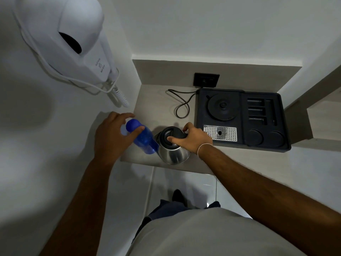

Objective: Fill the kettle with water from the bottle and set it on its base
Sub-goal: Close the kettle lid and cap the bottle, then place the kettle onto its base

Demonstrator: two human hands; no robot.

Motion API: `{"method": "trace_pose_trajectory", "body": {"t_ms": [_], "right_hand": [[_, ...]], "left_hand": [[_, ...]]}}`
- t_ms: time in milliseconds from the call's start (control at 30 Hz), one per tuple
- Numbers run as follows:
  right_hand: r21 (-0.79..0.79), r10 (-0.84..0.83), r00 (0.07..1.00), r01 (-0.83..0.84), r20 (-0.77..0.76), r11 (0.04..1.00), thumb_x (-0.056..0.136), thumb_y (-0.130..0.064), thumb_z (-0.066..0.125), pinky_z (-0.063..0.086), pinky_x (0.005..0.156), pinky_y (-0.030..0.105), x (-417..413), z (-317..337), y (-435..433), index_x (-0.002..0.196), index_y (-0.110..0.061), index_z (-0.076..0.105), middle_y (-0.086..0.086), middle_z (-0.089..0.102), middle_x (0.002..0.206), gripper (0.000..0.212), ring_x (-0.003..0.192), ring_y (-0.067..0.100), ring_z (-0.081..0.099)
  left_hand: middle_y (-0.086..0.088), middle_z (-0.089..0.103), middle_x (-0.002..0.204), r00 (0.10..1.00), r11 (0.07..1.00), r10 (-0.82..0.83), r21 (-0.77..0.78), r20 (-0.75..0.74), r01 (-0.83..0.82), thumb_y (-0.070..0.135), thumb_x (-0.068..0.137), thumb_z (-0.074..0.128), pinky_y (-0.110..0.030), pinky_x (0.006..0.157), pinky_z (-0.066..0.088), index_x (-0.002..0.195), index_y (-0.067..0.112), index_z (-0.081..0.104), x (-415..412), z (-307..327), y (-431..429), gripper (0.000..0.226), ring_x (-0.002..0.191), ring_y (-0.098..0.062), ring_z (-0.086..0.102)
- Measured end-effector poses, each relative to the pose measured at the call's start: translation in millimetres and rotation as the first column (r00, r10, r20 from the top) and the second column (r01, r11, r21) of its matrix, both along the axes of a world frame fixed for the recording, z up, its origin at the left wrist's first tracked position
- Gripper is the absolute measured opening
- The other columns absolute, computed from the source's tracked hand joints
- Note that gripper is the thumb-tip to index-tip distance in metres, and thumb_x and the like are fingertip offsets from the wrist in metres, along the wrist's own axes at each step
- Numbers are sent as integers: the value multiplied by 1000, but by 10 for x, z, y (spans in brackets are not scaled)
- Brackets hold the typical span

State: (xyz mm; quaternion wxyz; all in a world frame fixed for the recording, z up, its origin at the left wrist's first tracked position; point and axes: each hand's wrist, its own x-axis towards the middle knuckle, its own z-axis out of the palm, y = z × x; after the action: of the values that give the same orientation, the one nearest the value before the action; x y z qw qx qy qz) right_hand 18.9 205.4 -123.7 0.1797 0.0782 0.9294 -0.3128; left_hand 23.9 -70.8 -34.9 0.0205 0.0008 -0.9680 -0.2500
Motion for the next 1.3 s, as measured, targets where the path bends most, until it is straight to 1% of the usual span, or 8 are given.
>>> {"method": "trace_pose_trajectory", "body": {"t_ms": [100, 233, 433, 700, 933, 1067, 1167, 1300], "right_hand": [[-5, 6, 1000, -6, 3, 1000, 55, -100, 57, 53, 66, 34, -9, -6, 3, 107, -34, 48, -18, 57, 78, 85, 77, 12, 63], [1, 6, 1000, -6, 3, 1000, 55, -99, 57, 56, 68, 35, -7, -14, 5, 107, -34, 48, -17, 58, 79, 84, 77, 12, 63], [0, 2, 1000, -2, 1, 1000, 56, -99, 58, 54, 66, 34, -15, -22, 3, 107, -34, 48, -18, 57, 79, 83, 72, 6, 58], [11, -7, 1000, 7, -5, 1000, 56, -99, 58, 52, 67, 34, 2, -13, -4, 108, -34, 50, -19, 55, 78, 84, 77, 13, 62], [15, -7, 1000, 7, -4, 1000, 57, -99, 58, 58, 72, 37, 16, -2, -5, 113, -32, 52, -15, 59, 82, 87, 83, 18, 66], [-21, -23, 1000, 24, 9, 1000, 59, -104, 49, 60, 85, 46, 27, 24, 15, 121, -32, 50, -5, 64, 100, 95, 92, 25, 69], [-117, -113, 993, 115, 27, 986, 64, -107, 38, 56, 90, 48, 39, 6, 85, 110, -33, 52, -4, 68, 102, 88, 95, 28, 69], [-305, -204, 979, 193, -2, 933, 79, -90, 52, 55, 76, 38, 87, -137, 242, 78, -24, 66, -6, 71, 72, 67, 76, 16, 69]], "left_hand": [[6, 69, 119, 998, 998, -65, -4, -3, 65, 59, 86, 74, -48, 102, 56, 134, 37, 68, -23, 14, -2, 53, 109, -22, 70], [10, 63, 145, 987, 987, -149, 73, 57, 145, 36, 79, 70, -67, 126, 28, 149, 44, 52, -25, 40, -9, 73, 138, -19, 58], [-3, 68, 127, 999, 985, -28, -172, -25, 24, 69, 91, 68, -60, 129, 28, 147, 34, 56, -41, -28, 58, 67, 120, -27, 66], [6, 69, 136, 995, 995, -88, -52, -44, 85, 31, 83, 78, -60, 135, 9, 153, 37, 49, 10, -99, 123, 76, 132, -21, 63], [2, 55, 156, 963, 987, -156, -62, -218, 146, 35, 82, 63, -63, 134, 14, 157, 29, 47, 9, -14, 285, 77, 151, -25, 48], [4, 46, 166, 923, 968, -234, -161, -305, 192, 34, 83, 62, -45, 136, -3, 159, 28, 46, -18, 29, 385, 77, 163, -21, 31], [3, 43, 168, 906, 959, -263, -192, -333, 208, 30, 84, 63, -36, 135, -10, 160, 28, 45, -50, 49, 444, 78, 165, -21, 27], [0, 40, 171, 902, 957, -274, -185, -333, 223, 32, 87, 63, -41, 136, -3, 162, 27, 41, -131, 46, 542, 78, 167, -23, 24]]}}
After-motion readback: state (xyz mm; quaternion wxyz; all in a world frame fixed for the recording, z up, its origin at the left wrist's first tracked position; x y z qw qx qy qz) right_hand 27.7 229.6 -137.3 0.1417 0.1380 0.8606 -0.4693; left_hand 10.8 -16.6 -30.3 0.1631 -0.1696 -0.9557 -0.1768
